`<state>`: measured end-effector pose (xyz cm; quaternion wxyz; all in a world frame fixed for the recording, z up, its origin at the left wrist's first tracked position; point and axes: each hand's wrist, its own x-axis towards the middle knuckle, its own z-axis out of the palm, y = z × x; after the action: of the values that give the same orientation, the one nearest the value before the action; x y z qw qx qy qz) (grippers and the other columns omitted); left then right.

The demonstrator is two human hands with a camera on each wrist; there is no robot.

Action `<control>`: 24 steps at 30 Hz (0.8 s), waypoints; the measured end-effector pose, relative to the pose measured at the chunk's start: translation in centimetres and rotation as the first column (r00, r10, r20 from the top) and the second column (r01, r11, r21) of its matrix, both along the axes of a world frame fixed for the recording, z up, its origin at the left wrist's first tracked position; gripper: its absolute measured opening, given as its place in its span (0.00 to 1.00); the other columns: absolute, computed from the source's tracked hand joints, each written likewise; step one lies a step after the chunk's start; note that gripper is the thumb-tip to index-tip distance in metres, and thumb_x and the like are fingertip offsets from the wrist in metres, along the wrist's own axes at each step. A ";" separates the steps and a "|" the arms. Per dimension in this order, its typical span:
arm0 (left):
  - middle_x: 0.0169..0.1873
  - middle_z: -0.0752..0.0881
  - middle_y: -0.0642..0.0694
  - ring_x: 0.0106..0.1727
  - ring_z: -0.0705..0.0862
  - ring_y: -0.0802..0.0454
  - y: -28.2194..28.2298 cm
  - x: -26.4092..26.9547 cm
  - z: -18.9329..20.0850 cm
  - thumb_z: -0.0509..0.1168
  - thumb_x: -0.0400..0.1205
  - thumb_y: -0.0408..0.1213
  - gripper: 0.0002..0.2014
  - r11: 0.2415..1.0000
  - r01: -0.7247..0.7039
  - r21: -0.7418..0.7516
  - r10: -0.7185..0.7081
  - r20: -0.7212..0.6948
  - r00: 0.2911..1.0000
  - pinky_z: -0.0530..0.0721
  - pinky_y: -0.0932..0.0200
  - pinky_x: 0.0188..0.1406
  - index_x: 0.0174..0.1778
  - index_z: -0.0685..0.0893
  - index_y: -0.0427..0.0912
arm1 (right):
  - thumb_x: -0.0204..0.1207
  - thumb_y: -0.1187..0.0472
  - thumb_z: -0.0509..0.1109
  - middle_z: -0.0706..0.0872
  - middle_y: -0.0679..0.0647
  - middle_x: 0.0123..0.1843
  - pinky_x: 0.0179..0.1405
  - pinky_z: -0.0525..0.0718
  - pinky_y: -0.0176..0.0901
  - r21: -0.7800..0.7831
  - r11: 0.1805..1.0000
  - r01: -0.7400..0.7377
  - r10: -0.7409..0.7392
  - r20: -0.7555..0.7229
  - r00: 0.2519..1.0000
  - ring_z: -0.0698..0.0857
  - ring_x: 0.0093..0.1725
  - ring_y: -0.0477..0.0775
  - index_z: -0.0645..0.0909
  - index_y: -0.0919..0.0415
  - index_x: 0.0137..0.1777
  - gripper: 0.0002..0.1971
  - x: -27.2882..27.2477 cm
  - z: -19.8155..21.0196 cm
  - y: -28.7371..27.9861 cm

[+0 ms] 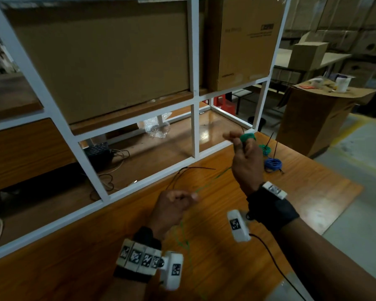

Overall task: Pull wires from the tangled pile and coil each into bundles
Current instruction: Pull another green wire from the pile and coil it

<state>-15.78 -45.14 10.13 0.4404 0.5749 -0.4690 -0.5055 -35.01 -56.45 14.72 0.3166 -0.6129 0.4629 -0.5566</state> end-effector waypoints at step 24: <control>0.21 0.81 0.56 0.22 0.70 0.59 -6.5 3.0 8.7 0.72 0.80 0.39 0.08 0.909 0.050 -0.414 -0.024 0.067 0.997 0.67 0.64 0.21 0.47 0.92 0.39 | 0.89 0.65 0.60 0.92 0.62 0.57 0.74 0.80 0.54 0.103 0.063 -0.993 0.903 0.417 0.100 0.86 0.67 0.62 0.83 0.68 0.60 0.11 0.7 1.7 6.9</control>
<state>-12.78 -51.65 18.83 0.5285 0.4742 -0.5895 -0.3851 -34.30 -49.60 16.43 0.7636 -0.6198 -0.0080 -0.1809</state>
